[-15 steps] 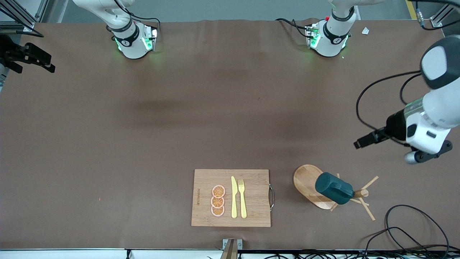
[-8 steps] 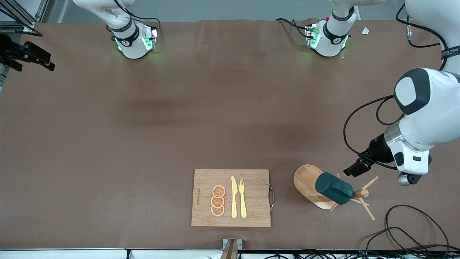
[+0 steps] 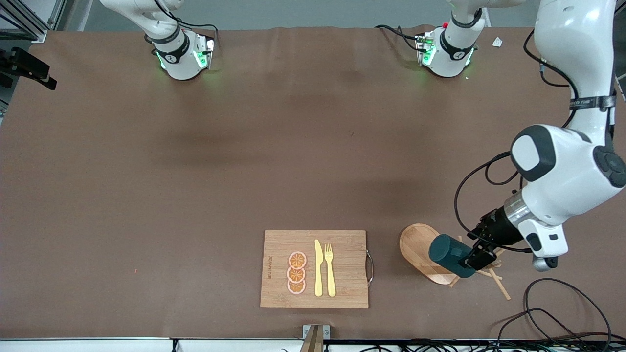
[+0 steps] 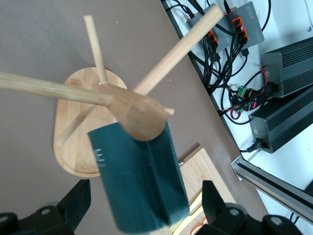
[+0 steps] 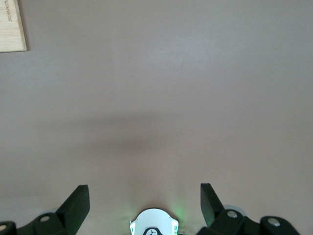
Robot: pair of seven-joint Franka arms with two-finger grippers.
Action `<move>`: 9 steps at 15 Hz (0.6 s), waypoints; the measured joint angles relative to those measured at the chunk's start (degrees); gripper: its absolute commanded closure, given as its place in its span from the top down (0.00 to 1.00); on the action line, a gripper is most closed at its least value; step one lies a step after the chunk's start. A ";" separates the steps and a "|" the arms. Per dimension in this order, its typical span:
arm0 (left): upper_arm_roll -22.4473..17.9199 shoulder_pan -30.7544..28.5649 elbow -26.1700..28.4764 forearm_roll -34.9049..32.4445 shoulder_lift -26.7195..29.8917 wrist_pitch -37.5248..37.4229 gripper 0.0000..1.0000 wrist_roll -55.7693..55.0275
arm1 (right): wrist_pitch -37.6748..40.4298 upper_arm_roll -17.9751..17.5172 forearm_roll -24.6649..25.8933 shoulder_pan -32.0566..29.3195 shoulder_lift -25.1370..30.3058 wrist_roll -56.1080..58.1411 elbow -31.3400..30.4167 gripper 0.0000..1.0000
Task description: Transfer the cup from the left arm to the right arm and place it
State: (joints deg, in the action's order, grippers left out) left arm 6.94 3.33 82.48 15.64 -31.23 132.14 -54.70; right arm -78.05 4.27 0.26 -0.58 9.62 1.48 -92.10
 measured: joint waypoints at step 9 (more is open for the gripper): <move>-0.08 -0.23 -0.57 4.89 -1.67 0.41 1.00 -1.95 | 0.45 -0.83 -0.04 2.61 0.58 1.58 -0.08 1.00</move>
State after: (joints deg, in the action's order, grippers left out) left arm 6.86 3.10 81.91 20.53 -32.90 132.55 -56.64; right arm -77.60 3.44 0.22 2.03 10.20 3.06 -92.18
